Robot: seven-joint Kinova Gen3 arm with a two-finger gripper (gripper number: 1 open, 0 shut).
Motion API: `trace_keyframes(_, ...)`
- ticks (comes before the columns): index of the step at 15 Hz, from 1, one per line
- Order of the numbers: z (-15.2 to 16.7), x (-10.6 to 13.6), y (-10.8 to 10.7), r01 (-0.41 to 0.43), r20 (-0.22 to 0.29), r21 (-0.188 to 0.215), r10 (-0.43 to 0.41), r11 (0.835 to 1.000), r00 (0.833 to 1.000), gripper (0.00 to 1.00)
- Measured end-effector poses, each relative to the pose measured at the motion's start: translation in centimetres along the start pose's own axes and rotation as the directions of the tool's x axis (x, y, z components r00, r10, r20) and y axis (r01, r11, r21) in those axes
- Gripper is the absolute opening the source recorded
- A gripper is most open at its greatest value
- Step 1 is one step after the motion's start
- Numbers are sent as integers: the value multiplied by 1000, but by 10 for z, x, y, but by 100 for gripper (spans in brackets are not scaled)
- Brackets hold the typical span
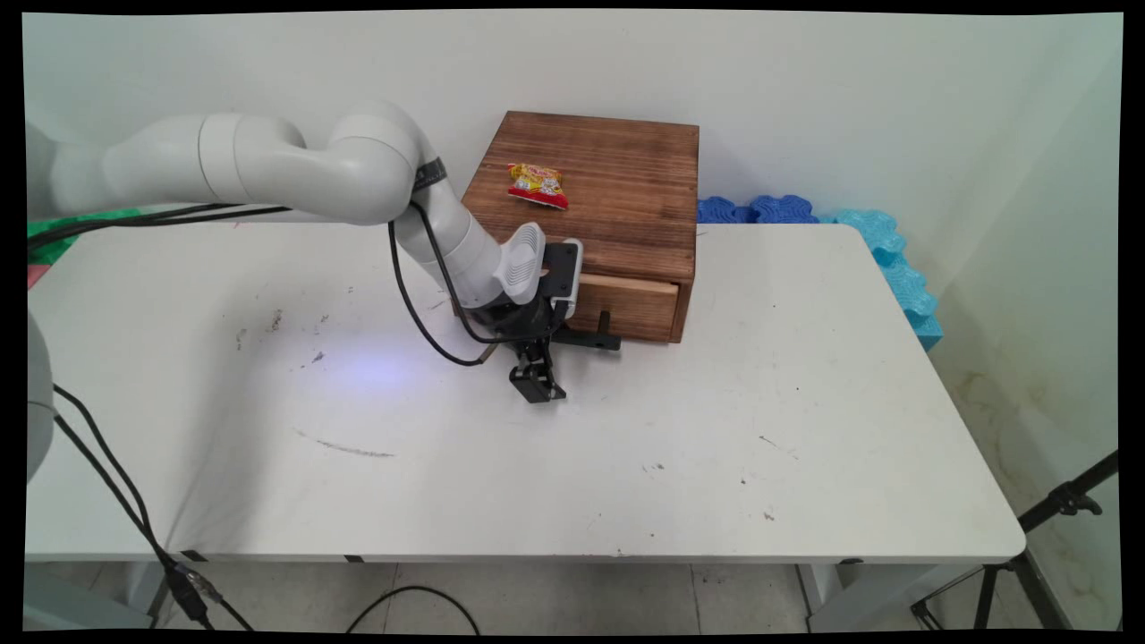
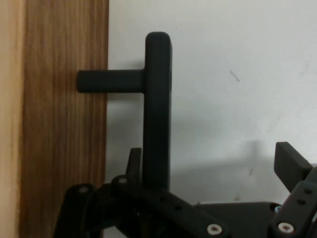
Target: Open the drawer
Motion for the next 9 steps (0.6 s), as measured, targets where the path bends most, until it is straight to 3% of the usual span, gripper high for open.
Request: trace_keyframes(9, -11, -1, 30, 2, 6, -42, -2, 999, 1000, 100)
